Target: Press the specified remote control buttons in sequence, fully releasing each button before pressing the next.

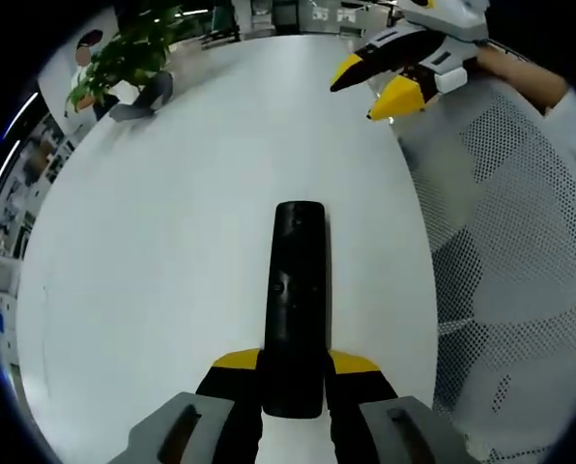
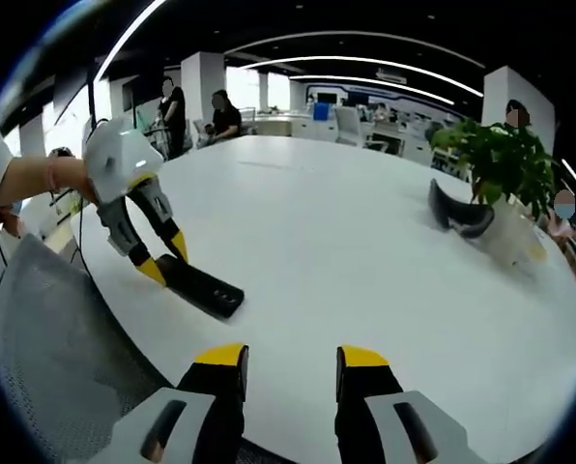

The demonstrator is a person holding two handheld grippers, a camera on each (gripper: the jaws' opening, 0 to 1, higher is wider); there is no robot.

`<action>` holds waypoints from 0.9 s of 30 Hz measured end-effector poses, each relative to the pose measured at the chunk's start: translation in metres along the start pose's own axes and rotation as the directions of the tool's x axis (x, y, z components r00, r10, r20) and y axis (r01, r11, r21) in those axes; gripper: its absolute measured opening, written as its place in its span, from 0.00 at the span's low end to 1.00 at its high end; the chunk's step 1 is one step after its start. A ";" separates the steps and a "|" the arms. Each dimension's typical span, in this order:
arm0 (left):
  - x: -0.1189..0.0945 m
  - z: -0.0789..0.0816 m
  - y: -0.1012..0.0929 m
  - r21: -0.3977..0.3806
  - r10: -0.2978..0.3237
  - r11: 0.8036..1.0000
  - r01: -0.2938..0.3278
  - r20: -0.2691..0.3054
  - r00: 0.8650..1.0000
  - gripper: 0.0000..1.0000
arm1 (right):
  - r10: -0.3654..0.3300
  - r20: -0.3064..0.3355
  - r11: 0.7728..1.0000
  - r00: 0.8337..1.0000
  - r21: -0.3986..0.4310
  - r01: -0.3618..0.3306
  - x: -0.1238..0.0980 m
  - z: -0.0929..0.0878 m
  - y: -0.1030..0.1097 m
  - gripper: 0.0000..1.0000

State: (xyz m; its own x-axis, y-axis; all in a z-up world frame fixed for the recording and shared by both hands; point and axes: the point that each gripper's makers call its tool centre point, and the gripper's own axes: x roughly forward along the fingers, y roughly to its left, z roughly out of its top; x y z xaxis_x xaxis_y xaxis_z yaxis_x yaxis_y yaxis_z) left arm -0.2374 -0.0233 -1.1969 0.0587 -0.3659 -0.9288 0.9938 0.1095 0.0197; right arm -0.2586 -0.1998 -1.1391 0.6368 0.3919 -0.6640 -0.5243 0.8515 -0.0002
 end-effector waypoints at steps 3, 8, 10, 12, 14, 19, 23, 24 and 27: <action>0.000 0.000 -0.005 0.001 -0.001 1.000 0.001 0.000 1.000 0.24 | 0.011 -0.014 1.000 1.000 -0.011 -0.012 0.001 -0.002 0.003 0.33; 0.000 0.000 -0.011 0.008 -0.003 1.000 0.003 -0.008 1.000 0.24 | 0.034 -0.020 0.999 0.999 -0.010 -0.034 0.002 -0.003 0.007 0.33; 0.000 0.000 -0.016 0.020 -0.011 1.000 0.012 -0.018 1.000 0.24 | 0.063 -0.020 0.998 0.998 -0.001 -0.063 0.002 -0.003 0.011 0.34; -0.001 0.000 -0.019 0.036 -0.018 0.999 0.019 -0.027 0.999 0.24 | 0.102 -0.027 0.994 0.994 0.038 -0.101 0.003 -0.004 0.017 0.34; -0.001 0.000 -0.022 0.048 -0.020 0.999 0.022 -0.039 0.999 0.24 | 0.137 -0.028 0.990 0.990 0.049 -0.135 0.003 -0.003 0.022 0.33; -0.001 -0.001 -0.026 0.038 -0.018 0.999 0.019 -0.033 0.999 0.24 | 0.218 -0.068 0.976 0.974 0.033 -0.217 0.002 -0.003 0.036 0.27; -0.001 -0.001 -0.027 0.018 -0.015 1.000 0.016 -0.010 1.000 0.24 | 0.269 -0.137 0.960 0.953 -0.038 -0.277 0.003 -0.004 0.047 0.23; -0.001 -0.001 -0.028 0.015 -0.015 1.000 0.016 -0.006 1.000 0.24 | 0.276 -0.157 0.956 0.948 -0.060 -0.288 0.004 -0.005 0.049 0.22; -0.001 -0.001 -0.029 0.015 -0.016 1.000 0.016 0.004 1.000 0.24 | 0.291 -0.220 0.930 0.931 -0.162 -0.329 0.013 -0.002 0.055 0.19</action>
State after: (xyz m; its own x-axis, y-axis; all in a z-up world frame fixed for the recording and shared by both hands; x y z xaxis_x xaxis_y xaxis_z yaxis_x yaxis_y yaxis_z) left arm -0.2661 -0.0248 -1.1968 0.0434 -0.3717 -0.9273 0.9959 0.0899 0.0105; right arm -0.2806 -0.1484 -1.1488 0.3165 0.5360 -0.7826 -0.7887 0.6072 0.0969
